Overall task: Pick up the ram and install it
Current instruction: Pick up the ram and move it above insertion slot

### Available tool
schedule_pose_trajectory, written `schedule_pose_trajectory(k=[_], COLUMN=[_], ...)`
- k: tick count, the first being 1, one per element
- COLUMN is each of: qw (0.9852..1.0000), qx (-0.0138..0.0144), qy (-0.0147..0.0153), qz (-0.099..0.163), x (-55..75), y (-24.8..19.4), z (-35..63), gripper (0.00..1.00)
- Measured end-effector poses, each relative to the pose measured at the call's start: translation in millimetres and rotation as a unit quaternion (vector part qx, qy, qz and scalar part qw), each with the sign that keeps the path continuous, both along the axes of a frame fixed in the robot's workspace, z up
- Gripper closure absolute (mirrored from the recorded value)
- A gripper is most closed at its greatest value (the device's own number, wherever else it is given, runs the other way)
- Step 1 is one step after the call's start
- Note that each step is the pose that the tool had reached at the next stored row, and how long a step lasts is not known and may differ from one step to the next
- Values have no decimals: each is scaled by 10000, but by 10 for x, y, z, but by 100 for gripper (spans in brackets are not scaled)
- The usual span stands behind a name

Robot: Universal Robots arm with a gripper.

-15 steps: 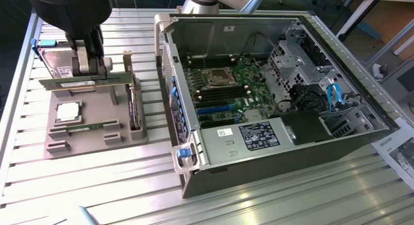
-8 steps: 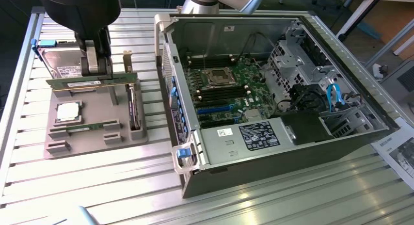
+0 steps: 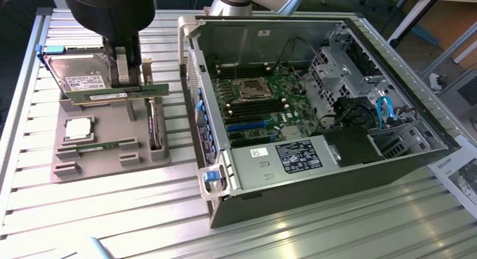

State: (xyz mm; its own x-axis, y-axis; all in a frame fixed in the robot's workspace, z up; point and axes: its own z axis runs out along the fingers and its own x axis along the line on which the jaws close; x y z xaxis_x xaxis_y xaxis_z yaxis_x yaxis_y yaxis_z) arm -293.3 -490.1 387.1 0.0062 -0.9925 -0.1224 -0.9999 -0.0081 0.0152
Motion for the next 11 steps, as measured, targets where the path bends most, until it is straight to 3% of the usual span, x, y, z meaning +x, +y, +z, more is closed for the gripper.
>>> schedule_pose_trajectory(k=[11], qw=[10000], qx=[0], qy=[15], qz=[0], x=[251], y=[-30], z=[0], gripper=[88])
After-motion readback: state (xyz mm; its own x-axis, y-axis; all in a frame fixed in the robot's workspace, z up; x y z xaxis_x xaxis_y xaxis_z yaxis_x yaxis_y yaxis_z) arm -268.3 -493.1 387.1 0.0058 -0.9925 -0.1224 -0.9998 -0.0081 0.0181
